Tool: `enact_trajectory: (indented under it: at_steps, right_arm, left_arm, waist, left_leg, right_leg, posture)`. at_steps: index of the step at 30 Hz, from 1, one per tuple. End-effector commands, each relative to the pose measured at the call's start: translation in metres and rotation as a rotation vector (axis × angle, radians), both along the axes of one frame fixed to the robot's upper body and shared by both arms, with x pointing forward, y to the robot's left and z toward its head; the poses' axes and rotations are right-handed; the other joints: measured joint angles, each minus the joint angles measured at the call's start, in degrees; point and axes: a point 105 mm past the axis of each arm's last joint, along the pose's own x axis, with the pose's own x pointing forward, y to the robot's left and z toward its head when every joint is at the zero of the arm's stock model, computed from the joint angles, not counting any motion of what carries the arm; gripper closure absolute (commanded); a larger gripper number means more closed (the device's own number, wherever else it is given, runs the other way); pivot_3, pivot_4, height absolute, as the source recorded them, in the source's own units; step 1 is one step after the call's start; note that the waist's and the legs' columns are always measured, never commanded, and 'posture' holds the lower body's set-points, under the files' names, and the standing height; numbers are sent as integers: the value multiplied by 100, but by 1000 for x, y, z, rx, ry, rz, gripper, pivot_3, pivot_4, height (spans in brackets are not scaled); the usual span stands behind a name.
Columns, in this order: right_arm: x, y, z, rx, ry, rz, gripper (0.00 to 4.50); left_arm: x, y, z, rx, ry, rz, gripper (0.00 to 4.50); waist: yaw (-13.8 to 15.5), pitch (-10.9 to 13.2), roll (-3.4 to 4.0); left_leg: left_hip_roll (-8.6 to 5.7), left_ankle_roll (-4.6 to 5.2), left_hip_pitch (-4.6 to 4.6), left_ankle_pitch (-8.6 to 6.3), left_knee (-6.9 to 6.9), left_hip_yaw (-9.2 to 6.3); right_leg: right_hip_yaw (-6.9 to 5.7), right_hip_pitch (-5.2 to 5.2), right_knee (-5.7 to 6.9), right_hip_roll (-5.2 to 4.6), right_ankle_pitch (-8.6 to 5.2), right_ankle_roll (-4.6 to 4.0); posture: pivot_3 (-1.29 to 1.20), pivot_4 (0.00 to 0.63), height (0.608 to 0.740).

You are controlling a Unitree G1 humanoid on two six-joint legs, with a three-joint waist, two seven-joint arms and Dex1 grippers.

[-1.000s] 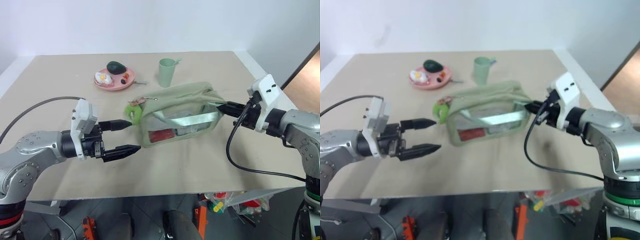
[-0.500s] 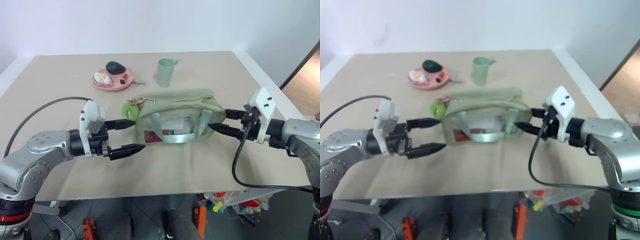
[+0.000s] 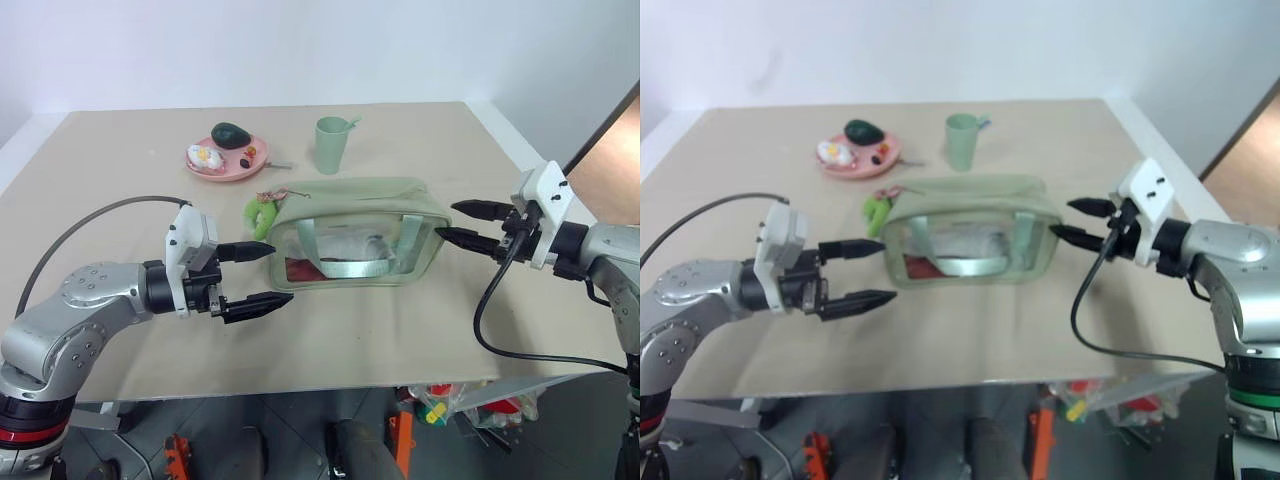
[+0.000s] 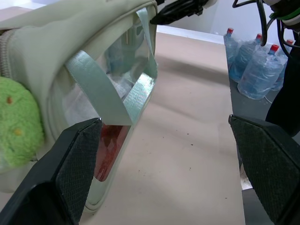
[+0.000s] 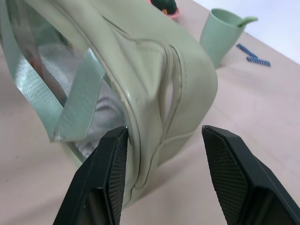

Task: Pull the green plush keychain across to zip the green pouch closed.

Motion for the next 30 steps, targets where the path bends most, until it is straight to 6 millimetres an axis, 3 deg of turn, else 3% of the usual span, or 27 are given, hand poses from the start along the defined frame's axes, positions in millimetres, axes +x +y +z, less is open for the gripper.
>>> enact_trajectory:
  at_steps: [1, 7, 8, 14, 18, 25, 30]
  right_arm:
    - [-5, 16, 16, 28, -49, 62, 1944]
    - [-8, 27, 21, 86, -32, 94, 1944]
    - [-8, 27, 20, 94, -19, 92, 2459]
    - [-11, 28, 16, 105, 4, 98, 4441]
    - [-12, 27, 16, 59, -32, 104, 4481]
    - [-18, 33, 16, 25, -95, 180, 4481]
    - [-18, 39, 15, 6, -112, 232, 4481]
  left_arm:
    - [-4, 1, 7, -7, -51, 3, 0]
    - [-6, -1, 5, -6, -50, 9, 0]
    - [-6, -1, 5, -6, -49, 11, 0]
    - [0, 1, 10, -39, -51, 45, 0]
    - [17, 18, 21, -136, -31, 197, 0]
    - [49, 76, 21, -217, 11, 532, 0]
    - [47, 77, 14, -200, 32, 498, 0]
  waist:
    - [0, 0, 0]
    - [8, 0, 0]
    - [9, 0, 0]
    - [9, 0, 0]
    - [9, 0, 0]
    - [7, 0, 0]
    - [6, 0, 0]
  left_leg:
    - [0, 0, 0, 0, 0, 0]
    - [-1, 0, -1, 0, 1, 0]
    - [-1, 0, -1, 0, 1, 1]
    - [-1, 0, -1, 0, 2, 3]
    - [0, 0, 0, 0, 2, 2]
    - [0, 0, 0, 0, 1, 1]
    - [-1, 0, -1, 0, 2, 6]
  right_leg:
    - [0, 0, 0, 0, 0, 0]
    - [4, 0, 0, 1, 2, 1]
    - [5, 0, 0, 0, 2, 1]
    - [7, 0, 0, 1, 2, 1]
    - [7, 0, 0, 1, 3, 2]
    - [5, 0, 0, 3, 5, 6]
    - [8, 0, 0, 0, 5, 5]
  posture:
    - [0, 150, 740]
    - [0, 150, 740]
    - [0, 150, 740]
    - [0, 150, 740]
    - [0, 150, 740]
    - [0, 150, 740]
    - [0, 150, 740]
